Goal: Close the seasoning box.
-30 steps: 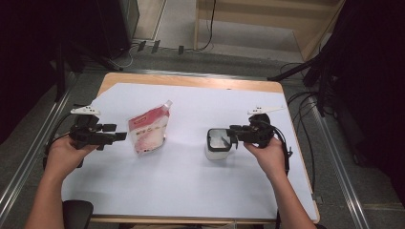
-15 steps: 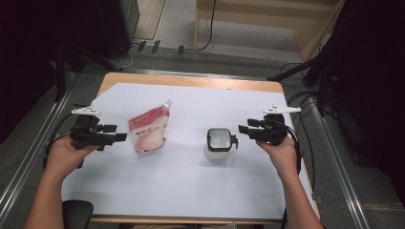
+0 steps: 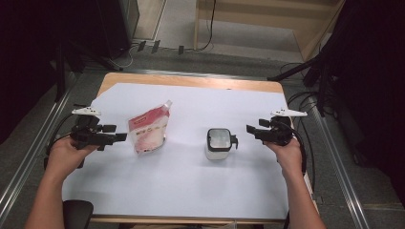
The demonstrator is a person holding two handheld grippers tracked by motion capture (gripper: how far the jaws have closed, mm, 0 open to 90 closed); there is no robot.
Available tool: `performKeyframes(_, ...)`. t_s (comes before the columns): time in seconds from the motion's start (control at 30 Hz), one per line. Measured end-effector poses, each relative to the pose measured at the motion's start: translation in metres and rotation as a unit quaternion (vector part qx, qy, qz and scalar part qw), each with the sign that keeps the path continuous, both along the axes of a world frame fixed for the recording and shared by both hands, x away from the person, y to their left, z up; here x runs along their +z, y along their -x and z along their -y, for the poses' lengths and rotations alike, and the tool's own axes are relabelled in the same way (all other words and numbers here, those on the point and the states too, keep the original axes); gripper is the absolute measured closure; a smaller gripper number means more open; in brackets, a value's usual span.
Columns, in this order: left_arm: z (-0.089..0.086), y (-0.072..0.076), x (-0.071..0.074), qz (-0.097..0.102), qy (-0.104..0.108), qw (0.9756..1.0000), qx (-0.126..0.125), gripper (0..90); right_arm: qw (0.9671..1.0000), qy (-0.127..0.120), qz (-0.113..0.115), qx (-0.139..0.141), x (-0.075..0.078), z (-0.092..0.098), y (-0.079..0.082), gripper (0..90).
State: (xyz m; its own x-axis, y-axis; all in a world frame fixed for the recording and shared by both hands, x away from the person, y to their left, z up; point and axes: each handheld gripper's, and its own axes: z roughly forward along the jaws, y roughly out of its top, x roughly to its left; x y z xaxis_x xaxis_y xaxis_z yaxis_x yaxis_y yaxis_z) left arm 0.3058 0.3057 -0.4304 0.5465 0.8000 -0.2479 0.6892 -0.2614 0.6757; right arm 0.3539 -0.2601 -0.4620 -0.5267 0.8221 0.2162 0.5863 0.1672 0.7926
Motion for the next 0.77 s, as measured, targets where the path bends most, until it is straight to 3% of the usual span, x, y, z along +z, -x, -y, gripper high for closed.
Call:
performKeyframes(0.23,-0.003,-0.003,-0.007,0.001,-0.004,1.0000,0.006,28.9,0.9998,0.015,0.000,-0.009,-0.011,0.002,-0.004,27.9)
performKeyframes(0.4,-0.005,-0.007,-0.014,-0.015,-0.003,0.9996,0.023,27.1,0.9988,0.046,0.010,-0.011,-0.017,0.002,-0.003,24.1)
performKeyframes(0.53,-0.007,-0.008,-0.016,-0.022,-0.004,0.9994,0.028,27.0,0.9989,0.044,0.002,-0.015,-0.020,0.003,-0.004,23.3)
performKeyframes(0.77,-0.006,-0.011,-0.019,-0.017,-0.012,0.9991,0.036,25.5,0.9990,0.043,-0.005,-0.012,-0.023,0.003,-0.006,23.3)
